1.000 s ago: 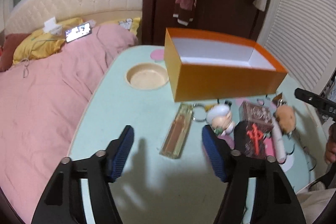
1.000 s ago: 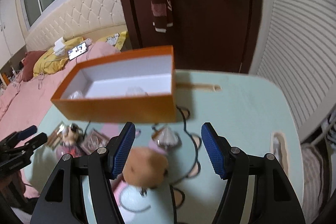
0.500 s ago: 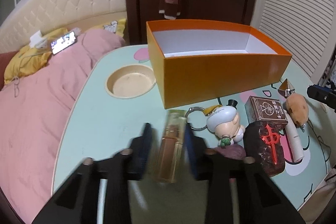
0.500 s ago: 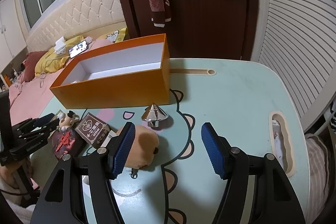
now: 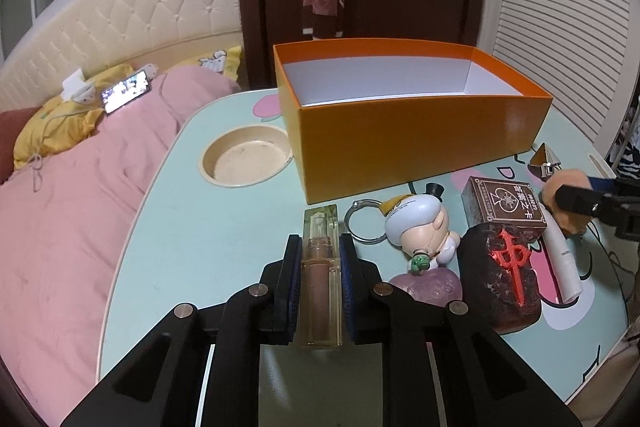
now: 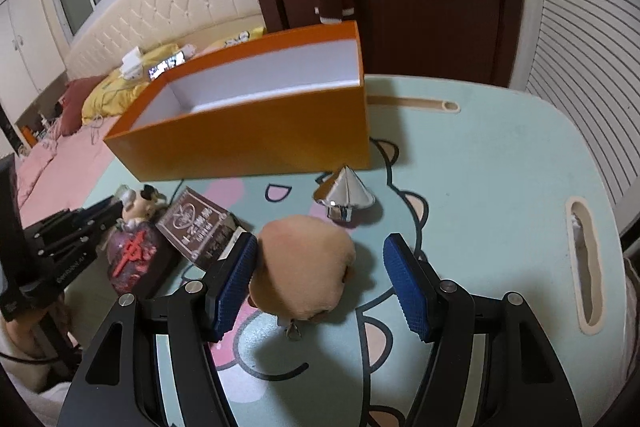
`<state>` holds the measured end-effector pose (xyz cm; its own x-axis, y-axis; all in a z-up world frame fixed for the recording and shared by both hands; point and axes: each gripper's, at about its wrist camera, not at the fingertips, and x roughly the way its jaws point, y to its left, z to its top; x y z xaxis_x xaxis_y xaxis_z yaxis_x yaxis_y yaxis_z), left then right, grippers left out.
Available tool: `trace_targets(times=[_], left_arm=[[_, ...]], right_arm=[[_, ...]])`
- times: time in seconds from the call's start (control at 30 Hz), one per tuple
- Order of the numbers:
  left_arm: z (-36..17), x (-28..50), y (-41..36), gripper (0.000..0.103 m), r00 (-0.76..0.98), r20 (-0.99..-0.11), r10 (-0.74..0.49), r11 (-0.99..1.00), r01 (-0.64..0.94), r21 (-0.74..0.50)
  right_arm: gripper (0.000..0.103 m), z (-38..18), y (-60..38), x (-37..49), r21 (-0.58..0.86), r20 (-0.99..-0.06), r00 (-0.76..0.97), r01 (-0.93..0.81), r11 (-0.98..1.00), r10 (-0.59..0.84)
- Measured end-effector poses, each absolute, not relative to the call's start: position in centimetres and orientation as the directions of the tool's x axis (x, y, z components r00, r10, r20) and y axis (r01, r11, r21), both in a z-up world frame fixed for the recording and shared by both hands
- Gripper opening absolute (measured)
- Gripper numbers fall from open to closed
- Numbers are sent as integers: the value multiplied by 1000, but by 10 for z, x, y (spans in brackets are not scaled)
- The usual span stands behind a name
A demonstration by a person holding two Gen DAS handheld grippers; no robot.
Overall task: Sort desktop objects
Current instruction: 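Grasp the gold perfume bottle with left tool while right grasps the brown plush ball, then carry bottle and plush ball into the orange box and open both tools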
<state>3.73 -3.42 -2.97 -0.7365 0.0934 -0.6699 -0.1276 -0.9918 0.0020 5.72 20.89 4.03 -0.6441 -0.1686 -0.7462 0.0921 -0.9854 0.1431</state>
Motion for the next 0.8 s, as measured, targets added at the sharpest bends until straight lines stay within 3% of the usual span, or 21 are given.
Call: trace_targets(times=[0.1, 0.13, 0.2, 0.8], left_arm=[[-30, 38, -33, 16, -737, -670, 90, -992, -126, 5], [-30, 38, -33, 16, -737, -670, 89, -992, -125, 6], [-30, 39, -33, 16, -738, -669, 88, -992, -125, 7], [-15, 50, -40, 16, -757, -646, 101, -993, -114, -22]], right_arm=[[66, 36, 204, 57, 105, -750, -646, 90, -990, -139], [60, 36, 201, 58, 84, -750, -649, 100, -991, -129], [37, 36, 194, 59, 63, -749, -649, 130, -990, -133], [37, 57, 199, 68, 69, -713, -689, 115, -991, -130]])
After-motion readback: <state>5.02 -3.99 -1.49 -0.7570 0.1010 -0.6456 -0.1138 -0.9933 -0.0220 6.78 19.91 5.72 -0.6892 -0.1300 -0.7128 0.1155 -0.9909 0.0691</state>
